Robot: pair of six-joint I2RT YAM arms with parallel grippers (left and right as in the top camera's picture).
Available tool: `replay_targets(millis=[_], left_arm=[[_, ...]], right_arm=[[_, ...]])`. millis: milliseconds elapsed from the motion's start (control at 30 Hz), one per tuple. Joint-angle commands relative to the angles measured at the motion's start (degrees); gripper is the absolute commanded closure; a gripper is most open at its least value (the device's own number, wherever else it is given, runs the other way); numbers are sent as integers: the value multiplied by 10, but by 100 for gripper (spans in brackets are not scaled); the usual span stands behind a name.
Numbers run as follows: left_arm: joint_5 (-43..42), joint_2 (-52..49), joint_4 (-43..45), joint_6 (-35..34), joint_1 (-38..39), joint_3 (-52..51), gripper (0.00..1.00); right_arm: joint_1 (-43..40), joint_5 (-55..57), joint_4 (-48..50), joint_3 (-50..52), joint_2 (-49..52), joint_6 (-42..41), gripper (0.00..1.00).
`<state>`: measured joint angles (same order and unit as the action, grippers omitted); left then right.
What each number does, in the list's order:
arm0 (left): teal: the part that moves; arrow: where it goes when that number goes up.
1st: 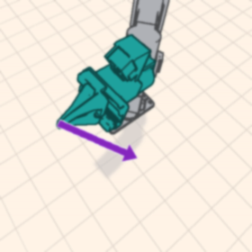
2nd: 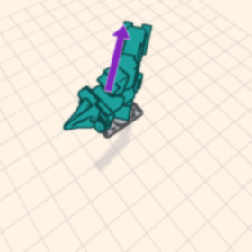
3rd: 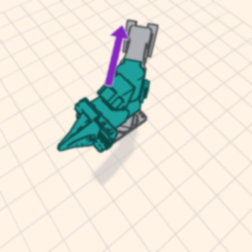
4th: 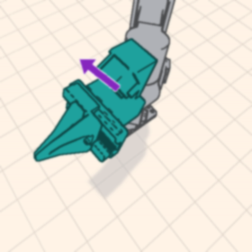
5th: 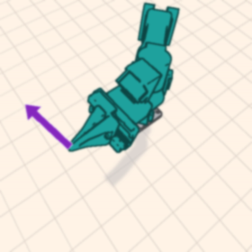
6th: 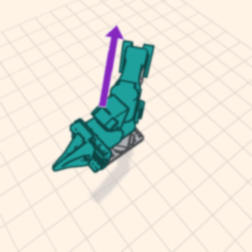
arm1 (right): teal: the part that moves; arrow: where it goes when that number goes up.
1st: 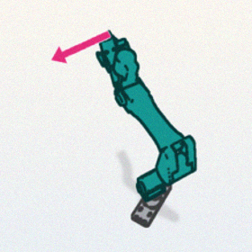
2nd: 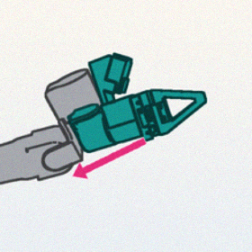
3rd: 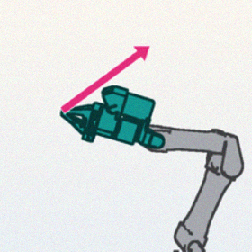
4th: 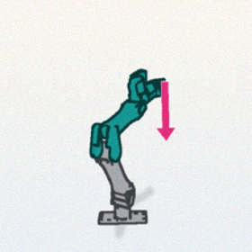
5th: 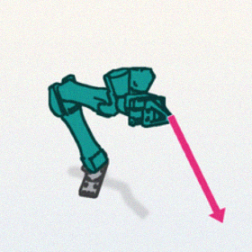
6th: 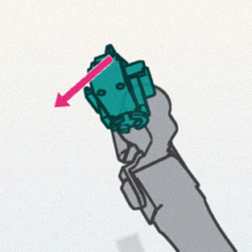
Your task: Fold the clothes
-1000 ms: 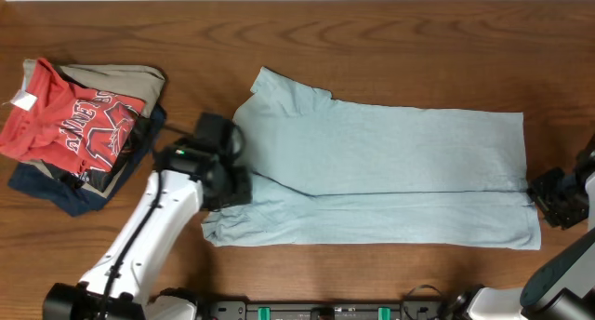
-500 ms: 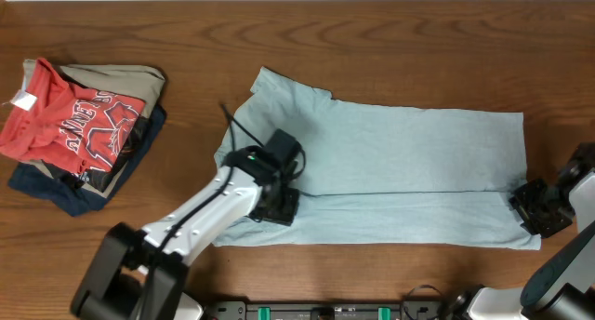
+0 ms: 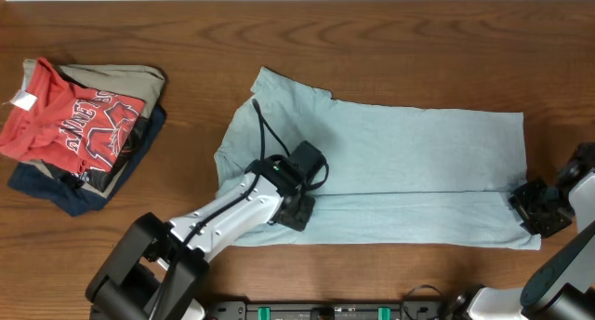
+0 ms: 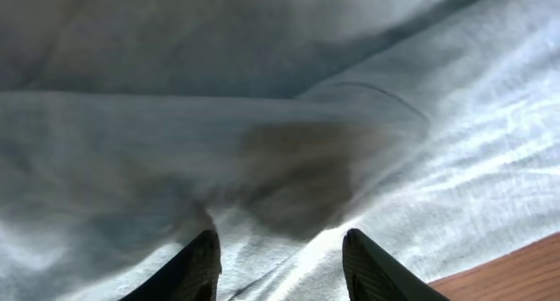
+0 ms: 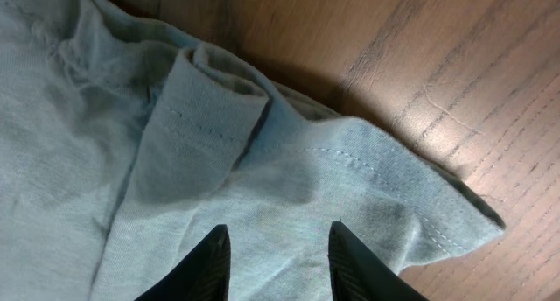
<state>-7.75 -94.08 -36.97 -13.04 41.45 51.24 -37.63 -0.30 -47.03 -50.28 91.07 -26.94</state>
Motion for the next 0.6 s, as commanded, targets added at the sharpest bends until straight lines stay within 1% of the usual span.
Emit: replay_targets(millis=[0, 100, 300, 567], left_arm=[[35, -5, 0, 30, 16, -1, 53], [74, -7, 1, 30, 30, -1, 53], [76, -8, 16, 69, 42, -1, 53], [76, -8, 29, 70, 43, -1, 54]], right_arm=[[2, -2, 1, 4, 2, 3, 64], [2, -2, 1, 4, 2, 3, 64], [2, -2, -1, 3, 2, 3, 64], [2, -2, -1, 4, 2, 3, 64]])
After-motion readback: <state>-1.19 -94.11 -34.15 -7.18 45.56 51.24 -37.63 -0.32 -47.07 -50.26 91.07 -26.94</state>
